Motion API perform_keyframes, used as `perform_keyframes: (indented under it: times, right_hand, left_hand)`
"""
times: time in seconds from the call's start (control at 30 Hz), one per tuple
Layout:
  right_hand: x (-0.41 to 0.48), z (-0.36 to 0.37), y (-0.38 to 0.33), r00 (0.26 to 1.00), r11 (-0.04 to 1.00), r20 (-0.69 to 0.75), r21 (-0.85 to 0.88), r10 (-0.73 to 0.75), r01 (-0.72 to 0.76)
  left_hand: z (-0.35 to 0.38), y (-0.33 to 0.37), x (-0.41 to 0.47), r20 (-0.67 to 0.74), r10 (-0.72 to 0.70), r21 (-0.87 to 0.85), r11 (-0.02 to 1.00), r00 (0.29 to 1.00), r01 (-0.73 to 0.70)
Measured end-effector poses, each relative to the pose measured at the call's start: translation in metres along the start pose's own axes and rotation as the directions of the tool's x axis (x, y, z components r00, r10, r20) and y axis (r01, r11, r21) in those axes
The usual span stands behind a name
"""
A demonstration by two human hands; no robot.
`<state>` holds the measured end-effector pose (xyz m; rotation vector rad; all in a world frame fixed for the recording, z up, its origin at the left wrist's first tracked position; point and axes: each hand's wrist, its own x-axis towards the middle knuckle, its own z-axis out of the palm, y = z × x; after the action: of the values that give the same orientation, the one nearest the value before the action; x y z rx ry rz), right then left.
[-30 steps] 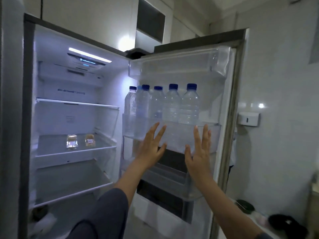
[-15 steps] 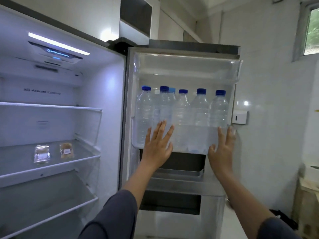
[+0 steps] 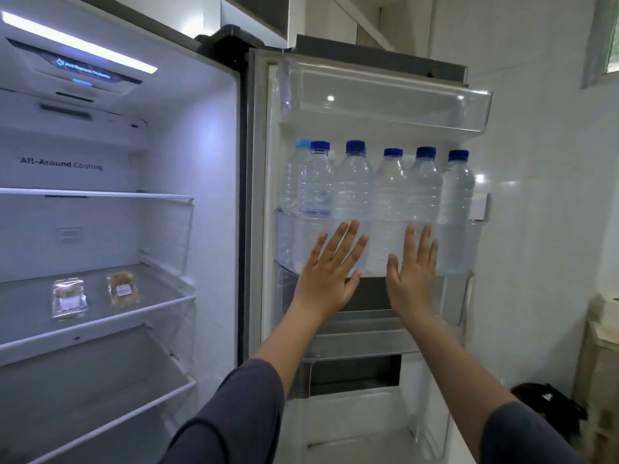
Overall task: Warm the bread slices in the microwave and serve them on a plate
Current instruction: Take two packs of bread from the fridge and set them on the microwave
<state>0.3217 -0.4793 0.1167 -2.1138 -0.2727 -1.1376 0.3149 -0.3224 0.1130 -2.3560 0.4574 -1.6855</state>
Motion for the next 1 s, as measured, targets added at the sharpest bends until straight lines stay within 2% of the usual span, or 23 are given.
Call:
perform_keyframes:
  times: [0.3,0.47,0.63,0.73,0.83,1.0]
  right_hand:
    - [0.012,0.005,0.010,0.997,0.997,0.049,0.062,0.051,-0.054]
    - [0.023,0.004,0.014,0.988,0.983,0.103,0.135,0.112,-0.125]
    - [0.027,0.004,0.008,0.972,0.968,0.169,0.164,0.163,-0.191]
    - [0.026,0.008,0.003,0.967,0.955,0.166,0.195,0.194,-0.226]
    - [0.021,0.015,-0.007,0.973,0.957,0.127,0.194,0.191,-0.213]
    - [0.010,0.022,-0.020,0.981,0.958,0.099,0.218,0.168,-0.187]
  left_hand:
    - [0.015,0.012,0.009,0.002,0.006,-0.001,1.000,1.000,-0.006]
    - [0.015,0.013,0.011,0.083,0.035,0.062,0.997,0.996,-0.040]
    - [0.020,0.007,0.001,0.097,0.095,0.108,0.989,0.991,-0.105]
    - [0.024,0.003,-0.006,0.077,0.079,0.137,0.987,0.994,-0.089]
    - [0.023,0.002,-0.007,0.072,0.028,0.060,0.998,0.997,-0.033]
    - [0.009,0.001,-0.004,0.149,-0.033,-0.139,0.989,0.988,0.054]
